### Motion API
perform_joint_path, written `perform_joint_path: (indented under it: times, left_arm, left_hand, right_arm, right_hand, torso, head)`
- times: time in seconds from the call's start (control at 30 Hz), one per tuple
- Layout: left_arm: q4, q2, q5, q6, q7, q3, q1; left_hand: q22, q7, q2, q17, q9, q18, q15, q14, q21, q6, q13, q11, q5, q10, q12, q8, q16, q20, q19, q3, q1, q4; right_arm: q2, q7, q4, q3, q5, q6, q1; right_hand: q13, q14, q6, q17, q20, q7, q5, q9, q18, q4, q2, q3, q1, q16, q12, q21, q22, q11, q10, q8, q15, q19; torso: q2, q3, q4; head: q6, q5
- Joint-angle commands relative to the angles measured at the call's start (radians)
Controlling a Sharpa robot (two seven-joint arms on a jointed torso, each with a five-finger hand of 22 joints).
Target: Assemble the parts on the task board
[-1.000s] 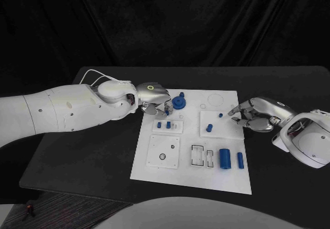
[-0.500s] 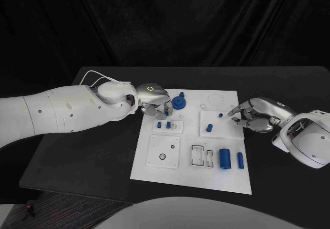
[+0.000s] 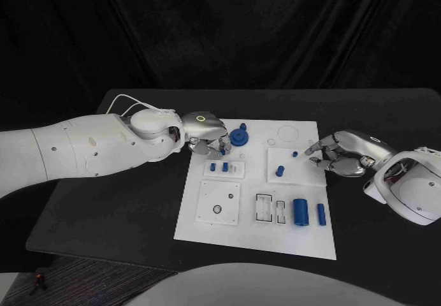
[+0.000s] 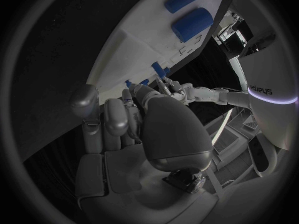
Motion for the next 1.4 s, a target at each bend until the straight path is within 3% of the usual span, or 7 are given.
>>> perform_joint_path:
  times: [0.03,0.27,0.37,1.1,1.17,1.2,1.4]
  left_arm:
    - [-0.003,0.000,-0.011,0.041,-0.015,-0.006,-0.009]
    - [-0.008,-0.003,-0.011,0.031,-0.062,-0.006,-0.010]
    - [-0.010,-0.006,-0.011,0.015,-0.075,-0.006,-0.010]
    - [-0.042,-0.052,-0.011,-0.120,-0.075,-0.005,-0.008]
    - [-0.062,-0.064,-0.007,-0.136,-0.057,-0.005,-0.005]
    - [-0.075,-0.071,0.000,-0.142,-0.043,-0.005,-0.003]
    - [-0.133,-0.102,0.087,-0.157,0.054,-0.005,0.005]
  left_hand:
    - [0.184,-0.021,-0.018,-0.005,-0.016,-0.002,-0.002,-0.008,-0.011,-0.054,-0.006,-0.018,0.005,0.000,-0.015,-0.033,-0.011,0.000,-0.012,-0.010,-0.016,0.012]
    - [0.179,-0.084,-0.073,-0.017,-0.068,0.001,0.014,-0.020,-0.036,-0.272,-0.035,0.012,0.004,-0.090,-0.058,-0.042,-0.035,0.006,-0.025,-0.051,-0.093,0.079]
    - [0.178,-0.090,-0.080,-0.018,-0.080,0.002,0.019,-0.022,-0.041,-0.315,-0.038,0.019,0.004,-0.118,-0.056,-0.039,-0.040,0.010,-0.028,-0.068,-0.111,0.098]
    - [0.174,-0.110,-0.080,-0.025,-0.095,0.005,0.027,-0.029,-0.058,-0.344,-0.031,0.027,0.004,-0.141,-0.049,-0.028,-0.056,0.017,-0.035,-0.091,-0.106,0.118]
    - [0.160,-0.139,-0.094,-0.056,-0.096,0.014,0.020,-0.063,-0.112,-0.337,-0.034,0.003,0.004,-0.193,-0.055,-0.025,-0.094,0.019,-0.065,-0.103,-0.115,0.131]
    - [0.132,-0.161,-0.098,-0.121,-0.098,0.032,0.017,-0.138,-0.225,-0.335,-0.036,-0.029,0.004,-0.258,-0.041,-0.025,-0.170,0.024,-0.134,-0.111,-0.121,0.137]
    - [0.081,-0.152,-0.123,-0.184,-0.110,0.060,0.031,-0.289,-0.449,-0.342,-0.020,-0.015,0.008,-0.432,-0.038,-0.029,-0.266,0.042,-0.280,-0.222,-0.169,0.146]
  right_arm:
    - [0.000,-0.006,0.001,0.000,-0.001,0.005,-0.002]
    - [-0.001,-0.006,0.002,0.000,-0.001,0.005,-0.002]
    - [-0.003,-0.007,0.002,0.000,-0.001,0.005,-0.002]
    - [-0.029,-0.017,0.021,0.001,-0.001,-0.012,0.003]
    - [-0.036,-0.022,0.027,0.001,-0.003,-0.015,0.017]
    - [-0.038,-0.025,0.030,0.001,-0.007,-0.015,0.028]
    - [-0.043,-0.042,0.041,0.001,-0.031,-0.025,0.097]
  right_hand:
    - [-0.028,-0.002,0.006,-0.001,0.000,-0.002,-0.001,-0.001,0.014,0.002,-0.001,0.005,-0.010,-0.003,-0.005,-0.003,0.096,0.000,-0.008,-0.004,0.005,-0.007]
    - [-0.028,-0.002,0.006,-0.001,0.000,-0.002,-0.001,-0.001,0.014,0.002,-0.001,0.005,-0.010,-0.003,-0.005,-0.003,0.096,0.000,-0.008,-0.004,0.005,-0.007]
    - [-0.030,-0.002,0.006,-0.002,0.000,-0.002,-0.001,-0.001,0.015,0.001,-0.001,0.006,-0.010,-0.004,-0.006,-0.006,0.095,0.000,-0.008,-0.004,0.005,-0.008]
    - [-0.040,-0.006,0.007,-0.019,0.000,-0.002,-0.002,-0.001,0.017,-0.002,-0.005,0.007,-0.012,-0.016,-0.014,-0.021,0.091,0.001,-0.015,-0.004,0.005,-0.011]
    - [-0.138,-0.046,0.011,-0.168,0.001,-0.002,-0.013,0.000,0.036,0.000,-0.012,0.011,-0.022,-0.138,-0.102,-0.147,0.053,0.001,-0.073,-0.002,0.006,-0.046]
    - [-0.160,-0.050,0.012,-0.196,0.001,-0.002,-0.020,0.000,0.040,-0.002,-0.014,0.013,-0.023,-0.166,-0.124,-0.174,0.042,-0.001,-0.082,-0.002,0.006,-0.052]
    - [-0.446,-0.023,-0.002,-0.198,-0.007,-0.008,-0.066,-0.004,0.036,-0.002,-0.049,0.020,-0.036,-0.189,-0.424,-0.182,0.026,-0.014,-0.234,-0.013,-0.008,-0.027]
  torso:
    - [0.000,-0.0001,-0.0002]
    - [0.000,0.0001,0.0002]
    - [0.000,0.0003,0.0003]
    - [0.000,-0.0007,0.0000]
    - [0.000,-0.0006,0.0001]
    - [0.000,-0.0004,0.0000]
    - [-0.001,-0.0010,-0.0005]
  head:
    - [0.000,0.001]
    - [0.000,0.001]
    - [0.000,0.001]
    - [0.000,-0.007]
    - [0.000,-0.009]
    - [0.000,-0.010]
    - [0.000,-0.029]
